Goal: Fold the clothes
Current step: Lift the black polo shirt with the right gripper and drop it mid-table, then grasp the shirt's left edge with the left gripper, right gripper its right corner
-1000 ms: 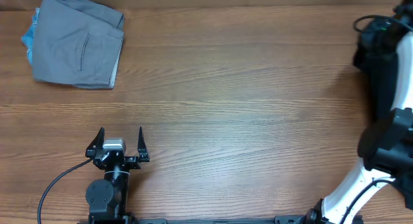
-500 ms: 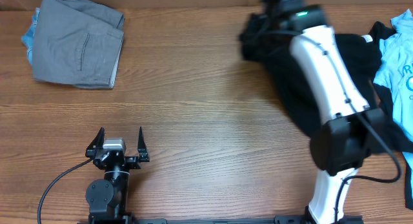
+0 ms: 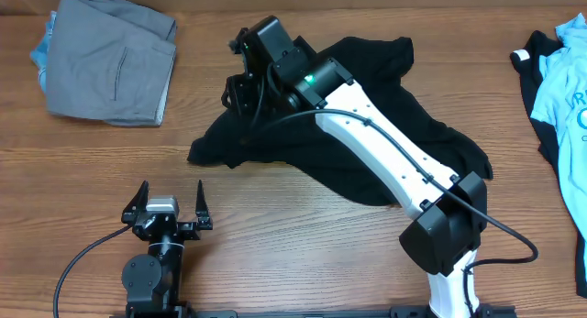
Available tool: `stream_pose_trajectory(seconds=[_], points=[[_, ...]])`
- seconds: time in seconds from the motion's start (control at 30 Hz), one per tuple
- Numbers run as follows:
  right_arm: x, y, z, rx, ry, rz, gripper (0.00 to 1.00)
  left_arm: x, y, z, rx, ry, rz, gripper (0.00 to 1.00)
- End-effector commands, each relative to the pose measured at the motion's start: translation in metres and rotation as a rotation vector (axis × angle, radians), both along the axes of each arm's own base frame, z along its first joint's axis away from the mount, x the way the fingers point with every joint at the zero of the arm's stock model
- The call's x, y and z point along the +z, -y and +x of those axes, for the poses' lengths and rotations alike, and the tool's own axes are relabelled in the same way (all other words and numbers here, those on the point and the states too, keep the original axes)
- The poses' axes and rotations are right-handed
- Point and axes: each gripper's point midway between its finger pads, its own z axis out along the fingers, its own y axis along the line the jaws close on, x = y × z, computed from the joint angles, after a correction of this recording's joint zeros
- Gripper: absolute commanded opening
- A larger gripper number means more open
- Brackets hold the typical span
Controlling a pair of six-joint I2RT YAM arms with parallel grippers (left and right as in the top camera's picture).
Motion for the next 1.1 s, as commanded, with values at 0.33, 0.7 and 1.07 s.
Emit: stream_pose_trajectory(seconds=[0.33,0.7,1.07], points=[[0.084,0.222,0.002,-0.401,-0.128,-0.027,1.0,-0.001,-0.002,0.0,0.01,-0.002,0.02,1.0],[0.085,0.318,-0.055,-0.728,-0.324,-0.155,0.95,-0.001,-0.002,0.0,0.01,-0.002,0.019,1.0],[0.101,0.377,-0.148,-1.064,-0.195,-0.262,1.0,-0.001,-0.002,0.0,0.01,-0.002,0.02,1.0]])
